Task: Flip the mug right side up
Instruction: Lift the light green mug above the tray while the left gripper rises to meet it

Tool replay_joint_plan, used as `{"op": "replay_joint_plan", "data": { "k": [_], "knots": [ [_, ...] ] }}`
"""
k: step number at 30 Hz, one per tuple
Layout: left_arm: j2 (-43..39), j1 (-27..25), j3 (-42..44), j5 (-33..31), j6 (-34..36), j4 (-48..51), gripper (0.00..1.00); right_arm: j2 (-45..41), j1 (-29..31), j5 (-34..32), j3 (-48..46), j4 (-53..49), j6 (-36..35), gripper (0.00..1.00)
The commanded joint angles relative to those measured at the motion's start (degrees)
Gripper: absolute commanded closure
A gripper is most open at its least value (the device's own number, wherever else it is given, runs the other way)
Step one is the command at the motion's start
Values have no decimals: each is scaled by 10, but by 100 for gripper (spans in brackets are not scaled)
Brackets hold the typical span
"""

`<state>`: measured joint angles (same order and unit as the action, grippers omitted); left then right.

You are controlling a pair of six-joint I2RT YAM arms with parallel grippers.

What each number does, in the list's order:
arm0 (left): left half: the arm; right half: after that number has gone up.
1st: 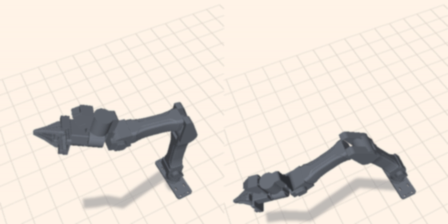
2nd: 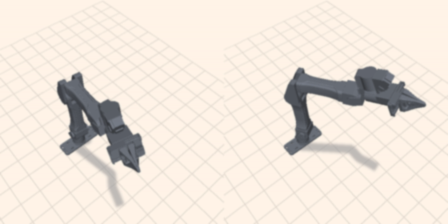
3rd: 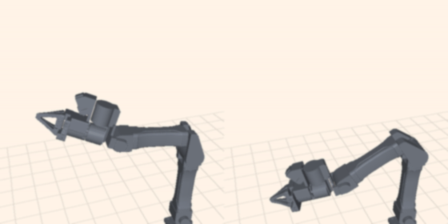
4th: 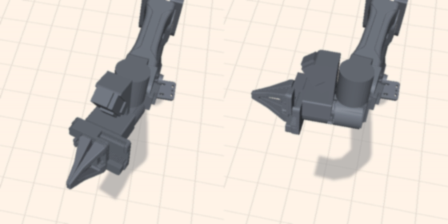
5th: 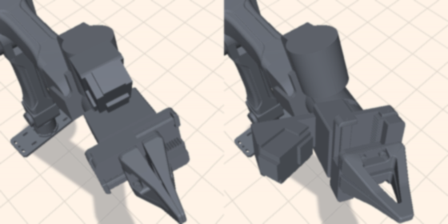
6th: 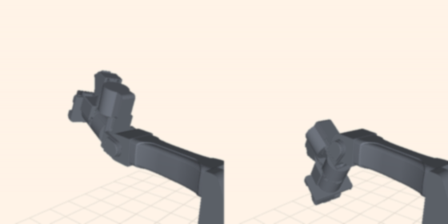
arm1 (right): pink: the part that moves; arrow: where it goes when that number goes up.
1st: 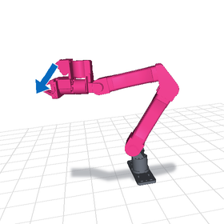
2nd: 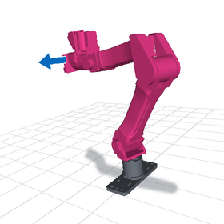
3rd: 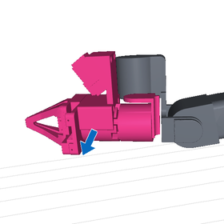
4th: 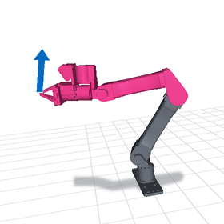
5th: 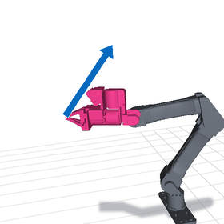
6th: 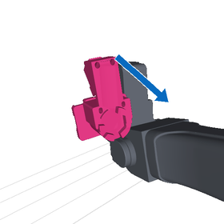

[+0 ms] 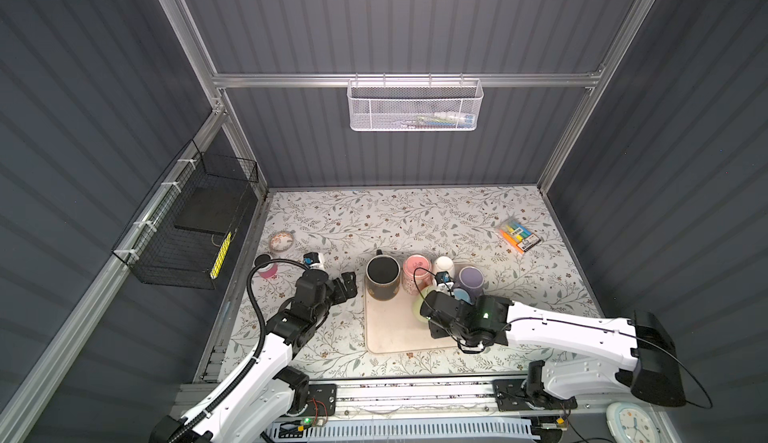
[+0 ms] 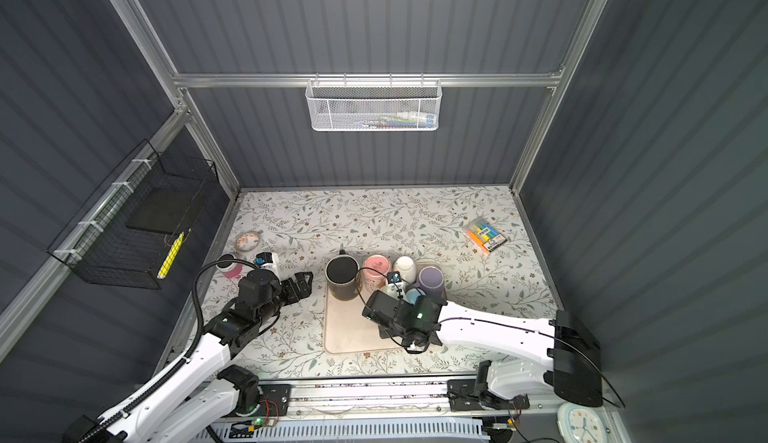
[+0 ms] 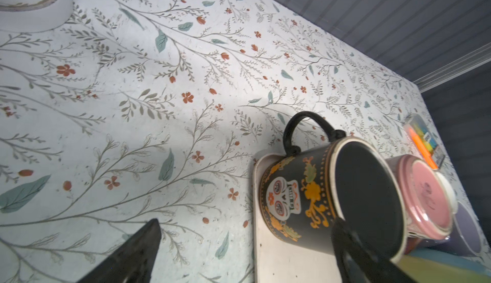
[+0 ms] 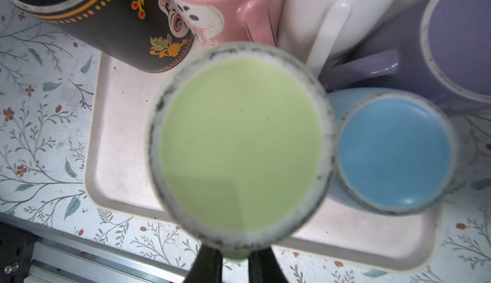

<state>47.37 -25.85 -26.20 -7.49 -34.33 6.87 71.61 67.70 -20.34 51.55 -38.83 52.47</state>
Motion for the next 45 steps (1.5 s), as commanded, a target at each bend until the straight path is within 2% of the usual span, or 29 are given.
{"op": "replay_joint_plan", "data": {
  "k": [1,15,23,30,39,45],
  "knots": [
    [-6,0,-30,34,-1,19,0,-48,3,-20,-8,41,-31,100],
    [-35,-1,-117,86,-1,80,0,-188,-1,12,-50,123,-123,100],
    [-61,0,-147,159,2,68,0,-230,-31,49,-52,159,-161,100],
    [-65,0,-138,238,-14,-12,0,-260,-70,92,-48,199,-190,100],
    [-27,0,-112,346,-56,-176,0,-274,-164,217,-15,240,-222,100],
    [11,0,-97,402,-88,-286,7,-267,-212,278,15,266,-229,100]
  ]
}}
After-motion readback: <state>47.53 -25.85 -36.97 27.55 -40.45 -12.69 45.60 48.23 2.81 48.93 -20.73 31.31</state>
